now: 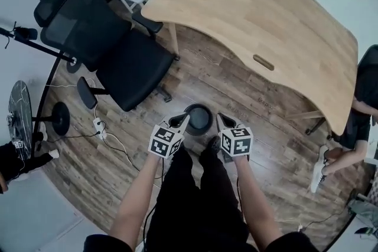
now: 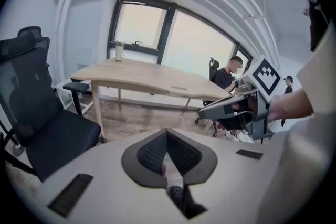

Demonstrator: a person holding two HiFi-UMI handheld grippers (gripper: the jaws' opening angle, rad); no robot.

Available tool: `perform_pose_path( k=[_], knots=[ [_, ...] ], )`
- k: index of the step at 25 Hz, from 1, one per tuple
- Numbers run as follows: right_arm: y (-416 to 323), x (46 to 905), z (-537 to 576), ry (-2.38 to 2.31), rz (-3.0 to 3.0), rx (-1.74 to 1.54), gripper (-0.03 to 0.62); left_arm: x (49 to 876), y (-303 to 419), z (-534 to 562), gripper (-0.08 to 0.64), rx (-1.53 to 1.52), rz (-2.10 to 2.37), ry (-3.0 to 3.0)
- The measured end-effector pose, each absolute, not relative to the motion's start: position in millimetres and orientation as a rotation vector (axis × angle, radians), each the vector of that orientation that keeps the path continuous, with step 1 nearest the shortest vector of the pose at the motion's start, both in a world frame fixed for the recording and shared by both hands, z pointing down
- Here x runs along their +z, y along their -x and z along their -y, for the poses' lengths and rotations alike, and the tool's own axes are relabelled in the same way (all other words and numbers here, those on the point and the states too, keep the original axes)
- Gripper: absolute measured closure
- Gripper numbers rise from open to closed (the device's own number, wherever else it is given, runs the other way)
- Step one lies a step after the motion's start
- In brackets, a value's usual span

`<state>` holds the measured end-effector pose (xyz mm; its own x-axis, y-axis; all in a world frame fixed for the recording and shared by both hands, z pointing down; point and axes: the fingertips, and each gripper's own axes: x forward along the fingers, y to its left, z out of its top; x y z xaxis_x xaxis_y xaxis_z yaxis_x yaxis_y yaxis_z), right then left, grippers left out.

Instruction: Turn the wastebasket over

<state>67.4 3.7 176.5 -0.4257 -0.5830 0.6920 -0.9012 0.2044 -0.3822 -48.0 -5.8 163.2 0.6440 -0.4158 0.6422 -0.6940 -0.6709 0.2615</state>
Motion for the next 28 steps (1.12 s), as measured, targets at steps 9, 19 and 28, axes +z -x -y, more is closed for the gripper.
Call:
perform_pose_path(
  k=[9,19,28],
  knots=[
    [-69,44,55,-1.469,2.34,0.89,0.56,53,72,74,0.545,0.473,1.008,-2.426],
    [-58,-75,77,-1.553,2.472,0.597,0.56,-59,84,100,0.545,0.234,1.005,-2.551],
    [-43,-103,67,-1.633,2.474,0.523,0.56,-91,101,103,0.545,0.132,0.938,-2.6]
  ],
)
